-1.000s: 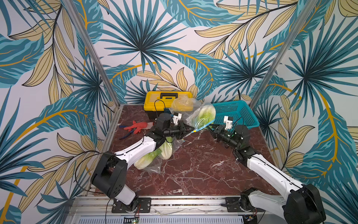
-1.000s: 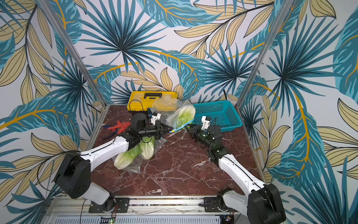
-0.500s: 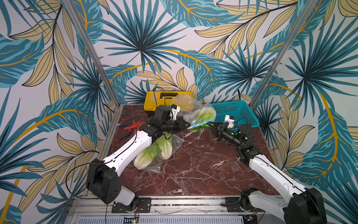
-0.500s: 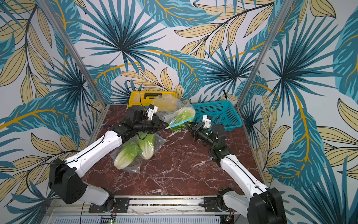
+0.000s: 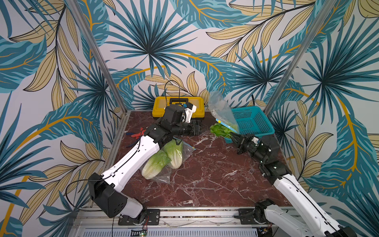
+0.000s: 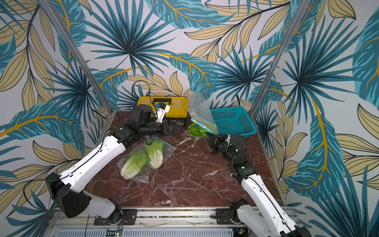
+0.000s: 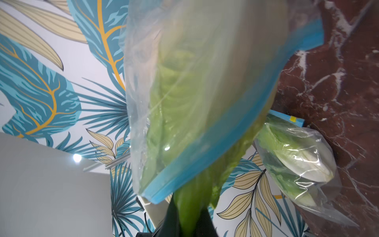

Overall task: Put the chinese cabbages into a zipper bag and zip it
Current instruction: Place the Chinese cabbage in the zipper food storage bag.

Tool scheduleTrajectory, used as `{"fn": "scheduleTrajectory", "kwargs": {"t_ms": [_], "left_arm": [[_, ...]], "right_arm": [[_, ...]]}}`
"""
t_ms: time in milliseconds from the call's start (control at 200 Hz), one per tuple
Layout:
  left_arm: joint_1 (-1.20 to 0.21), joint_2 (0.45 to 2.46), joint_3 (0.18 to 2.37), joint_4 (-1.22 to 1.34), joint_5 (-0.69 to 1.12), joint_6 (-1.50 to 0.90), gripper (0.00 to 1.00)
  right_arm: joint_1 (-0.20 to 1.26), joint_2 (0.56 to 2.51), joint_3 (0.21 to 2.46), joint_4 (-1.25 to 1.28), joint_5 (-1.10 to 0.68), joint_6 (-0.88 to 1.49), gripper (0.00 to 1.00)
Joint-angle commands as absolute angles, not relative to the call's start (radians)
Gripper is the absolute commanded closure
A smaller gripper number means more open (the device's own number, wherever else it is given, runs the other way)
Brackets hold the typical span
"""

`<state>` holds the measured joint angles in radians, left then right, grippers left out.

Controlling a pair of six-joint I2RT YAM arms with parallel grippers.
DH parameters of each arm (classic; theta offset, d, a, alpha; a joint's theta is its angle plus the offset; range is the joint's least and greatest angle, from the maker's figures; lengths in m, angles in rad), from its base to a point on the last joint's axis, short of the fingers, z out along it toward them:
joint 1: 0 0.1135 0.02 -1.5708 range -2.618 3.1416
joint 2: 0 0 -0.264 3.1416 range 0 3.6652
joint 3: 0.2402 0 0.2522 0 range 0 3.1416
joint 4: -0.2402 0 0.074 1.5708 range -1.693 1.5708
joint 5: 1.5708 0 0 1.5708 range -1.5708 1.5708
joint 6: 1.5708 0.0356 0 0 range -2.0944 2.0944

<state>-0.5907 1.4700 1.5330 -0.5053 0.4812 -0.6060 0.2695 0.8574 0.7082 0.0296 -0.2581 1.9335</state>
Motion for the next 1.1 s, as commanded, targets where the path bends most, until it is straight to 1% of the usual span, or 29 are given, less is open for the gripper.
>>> {"fn": "scheduleTrajectory", "kwargs": {"t_ms": [0,55,120,185,230,305,385,466,561,651,731,881,1096], "left_arm": [[-0.587,1.440,1.515,-0.497,0.466,-0.501,0.50],[-0.589,1.422,1.405,-0.376,0.446,-0.513,0.50],[-0.606,1.431,1.255,-0.165,0.401,-0.574,0.52],[-0.650,1.462,1.131,0.070,0.358,-0.637,0.55],[-0.690,1.499,1.096,0.182,0.318,-0.642,0.55],[-0.760,1.582,1.120,0.266,0.239,-0.594,0.55],[-0.781,1.679,1.154,0.367,0.213,-0.604,0.54],[-0.781,1.765,1.144,0.543,0.217,-0.689,0.46],[-0.790,1.861,1.163,0.670,0.278,-0.761,0.40],[-0.809,1.936,1.177,0.789,0.319,-0.772,0.33],[-0.819,1.995,1.186,0.873,0.335,-0.784,0.30],[-0.831,2.105,1.213,1.005,0.338,-0.880,0.30],[-0.877,2.161,1.247,1.039,0.340,-0.871,0.30]], "right_arm": [[0.273,0.788,0.653,-0.070,-0.123,2.098,1.00],[0.273,0.785,0.652,-0.071,-0.097,2.122,1.00],[0.273,0.798,0.668,-0.078,-0.087,2.125,1.00],[0.273,0.811,0.681,-0.069,-0.070,2.133,1.00],[0.273,0.817,0.696,-0.073,-0.055,2.135,1.00],[0.273,0.825,0.711,-0.082,-0.041,2.134,1.00],[0.273,0.830,0.711,-0.074,-0.030,2.145,1.00],[0.273,0.832,0.715,-0.076,-0.018,2.147,1.00],[0.273,0.839,0.713,-0.063,-0.018,2.152,1.00],[0.273,0.846,0.713,-0.049,-0.023,2.157,1.00],[0.273,0.854,0.720,-0.040,-0.027,2.158,1.00],[0.275,0.866,0.738,-0.020,-0.028,2.160,1.00],[0.276,0.903,0.770,0.014,-0.036,2.157,1.00]]}}
